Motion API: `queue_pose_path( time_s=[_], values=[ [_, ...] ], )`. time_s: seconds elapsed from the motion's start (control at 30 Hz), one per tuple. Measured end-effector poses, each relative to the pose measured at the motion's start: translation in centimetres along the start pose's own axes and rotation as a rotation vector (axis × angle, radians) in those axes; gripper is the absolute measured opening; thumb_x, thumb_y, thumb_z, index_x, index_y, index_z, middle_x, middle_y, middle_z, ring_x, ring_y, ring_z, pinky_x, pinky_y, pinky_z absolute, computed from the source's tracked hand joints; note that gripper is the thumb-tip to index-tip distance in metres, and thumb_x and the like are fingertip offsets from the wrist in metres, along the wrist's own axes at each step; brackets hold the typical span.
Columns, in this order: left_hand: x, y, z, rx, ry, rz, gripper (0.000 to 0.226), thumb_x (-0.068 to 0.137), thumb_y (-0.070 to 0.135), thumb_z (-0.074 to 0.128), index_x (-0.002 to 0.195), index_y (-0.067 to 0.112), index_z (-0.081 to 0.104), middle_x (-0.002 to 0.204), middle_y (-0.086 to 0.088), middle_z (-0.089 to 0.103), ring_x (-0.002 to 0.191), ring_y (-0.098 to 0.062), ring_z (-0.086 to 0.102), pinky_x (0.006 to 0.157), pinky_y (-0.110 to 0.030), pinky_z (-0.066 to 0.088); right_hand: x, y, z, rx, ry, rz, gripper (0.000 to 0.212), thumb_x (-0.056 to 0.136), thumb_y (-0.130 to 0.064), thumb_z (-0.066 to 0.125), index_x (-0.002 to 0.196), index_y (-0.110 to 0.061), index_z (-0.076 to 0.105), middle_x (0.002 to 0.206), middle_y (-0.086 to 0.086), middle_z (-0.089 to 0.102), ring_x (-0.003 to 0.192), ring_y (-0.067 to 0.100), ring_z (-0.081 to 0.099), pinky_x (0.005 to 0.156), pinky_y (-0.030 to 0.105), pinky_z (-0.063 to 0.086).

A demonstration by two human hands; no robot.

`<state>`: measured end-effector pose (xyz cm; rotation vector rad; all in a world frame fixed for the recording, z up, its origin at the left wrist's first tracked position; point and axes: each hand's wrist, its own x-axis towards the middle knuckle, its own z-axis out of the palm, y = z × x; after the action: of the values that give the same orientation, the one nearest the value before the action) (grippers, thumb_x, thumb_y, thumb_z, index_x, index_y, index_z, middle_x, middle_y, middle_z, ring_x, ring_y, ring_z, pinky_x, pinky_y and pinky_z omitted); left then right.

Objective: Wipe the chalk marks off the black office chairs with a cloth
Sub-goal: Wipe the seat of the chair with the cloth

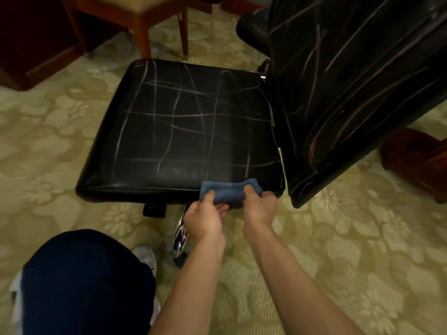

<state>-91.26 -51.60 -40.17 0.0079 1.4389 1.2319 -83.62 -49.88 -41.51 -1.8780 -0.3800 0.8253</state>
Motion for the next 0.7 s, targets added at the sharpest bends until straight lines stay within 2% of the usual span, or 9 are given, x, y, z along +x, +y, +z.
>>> queue_pose_path(
  time_s=[0.1, 0.2, 0.3, 0.4, 0.47, 0.53, 0.57, 0.63, 0.7],
  values=[
    [0.9, 1.2, -2.0, 0.032, 0.058, 0.076, 0.017, 0.095, 0.017, 0.065, 0.082, 0.007, 0.065, 0.074, -0.012, 0.071, 0.063, -0.022, 0.068, 0.061, -0.031, 0.057, -2.5, 0.7, 1.4, -0.097, -0.046, -0.04, 0.025, 0.084, -0.028, 0.07, 0.096, -0.008, 0.063, 0.096, 0.012, 0.071, 0.092, 0.031, 0.067, 0.086, 0.045, 0.055],
    [0.7, 0.6, -1.3, 0.061, 0.057, 0.107, 0.02, 0.097, 0.019, 0.063, 0.081, 0.008, 0.065, 0.075, -0.012, 0.07, 0.064, -0.021, 0.069, 0.061, -0.031, 0.058, -1.7, 0.6, 0.8, -0.141, -0.041, -0.066, 0.026, 0.084, -0.027, 0.071, 0.094, -0.005, 0.064, 0.093, 0.015, 0.071, 0.09, 0.033, 0.068, 0.082, 0.045, 0.055],
    [0.3, -1.3, 0.2, 0.098, 0.009, 0.081, 0.018, 0.095, 0.019, 0.065, 0.081, 0.007, 0.066, 0.08, -0.013, 0.072, 0.072, -0.024, 0.071, 0.063, -0.033, 0.057, -0.1, 0.3, -1.4, -0.161, -0.018, -0.077, 0.026, 0.083, -0.028, 0.072, 0.093, -0.005, 0.064, 0.09, 0.016, 0.071, 0.086, 0.033, 0.068, 0.08, 0.047, 0.057],
    [-0.7, -3.5, 2.2, 0.116, -0.066, 0.007, 0.017, 0.093, 0.02, 0.067, 0.083, 0.007, 0.068, 0.084, -0.014, 0.074, 0.076, -0.027, 0.073, 0.068, -0.037, 0.06, 2.0, -0.1, -4.1, -0.175, 0.008, -0.025, 0.018, 0.084, -0.028, 0.07, 0.081, -0.014, 0.06, 0.086, 0.018, 0.07, 0.08, 0.035, 0.069, 0.074, 0.051, 0.059],
    [-1.4, -4.4, 3.7, 0.104, -0.083, -0.014, 0.017, 0.092, 0.02, 0.069, 0.084, 0.005, 0.069, 0.081, -0.014, 0.074, 0.07, -0.025, 0.072, 0.06, -0.033, 0.057, 3.4, -0.8, -5.5, -0.144, 0.03, 0.0, 0.015, 0.086, -0.023, 0.069, 0.082, -0.01, 0.061, 0.084, 0.02, 0.069, 0.073, 0.033, 0.067, 0.069, 0.047, 0.056],
    [-1.8, -4.5, 4.5, 0.052, -0.079, -0.034, 0.017, 0.091, 0.019, 0.069, 0.086, 0.002, 0.069, 0.078, -0.015, 0.073, 0.064, -0.023, 0.071, 0.054, -0.028, 0.054, 4.0, -1.5, -5.9, -0.133, 0.03, 0.01, 0.019, 0.089, -0.021, 0.068, 0.091, -0.002, 0.063, 0.079, 0.016, 0.067, 0.069, 0.029, 0.065, 0.064, 0.044, 0.055],
    [-1.6, -4.4, 4.5, 0.016, -0.074, -0.038, 0.017, 0.091, 0.018, 0.068, 0.086, 0.002, 0.069, 0.078, -0.016, 0.073, 0.064, -0.024, 0.072, 0.053, -0.027, 0.054, 3.8, -1.9, -5.6, -0.13, 0.008, 0.013, 0.019, 0.09, -0.02, 0.067, 0.092, -0.001, 0.062, 0.075, 0.013, 0.064, 0.065, 0.026, 0.063, 0.058, 0.039, 0.055],
    [-1.1, -3.5, 3.7, -0.028, -0.05, -0.022, 0.017, 0.092, 0.017, 0.067, 0.085, 0.001, 0.068, 0.076, -0.017, 0.074, 0.064, -0.025, 0.072, 0.054, -0.028, 0.055, 3.3, -2.2, -4.4, -0.102, -0.051, 0.024, 0.015, 0.092, -0.017, 0.065, 0.092, -0.003, 0.06, 0.07, 0.008, 0.059, 0.055, 0.018, 0.056, 0.044, 0.026, 0.044],
    [-0.4, -2.0, 2.1, -0.052, -0.012, 0.019, 0.016, 0.092, 0.016, 0.066, 0.086, 0.001, 0.067, 0.073, -0.015, 0.073, 0.063, -0.023, 0.072, 0.056, -0.03, 0.056, 2.1, -2.1, -2.3, -0.083, -0.096, 0.036, 0.017, 0.09, -0.016, 0.066, 0.095, -0.001, 0.062, 0.071, 0.01, 0.06, 0.051, 0.016, 0.054, 0.041, 0.023, 0.041]
  ],
)
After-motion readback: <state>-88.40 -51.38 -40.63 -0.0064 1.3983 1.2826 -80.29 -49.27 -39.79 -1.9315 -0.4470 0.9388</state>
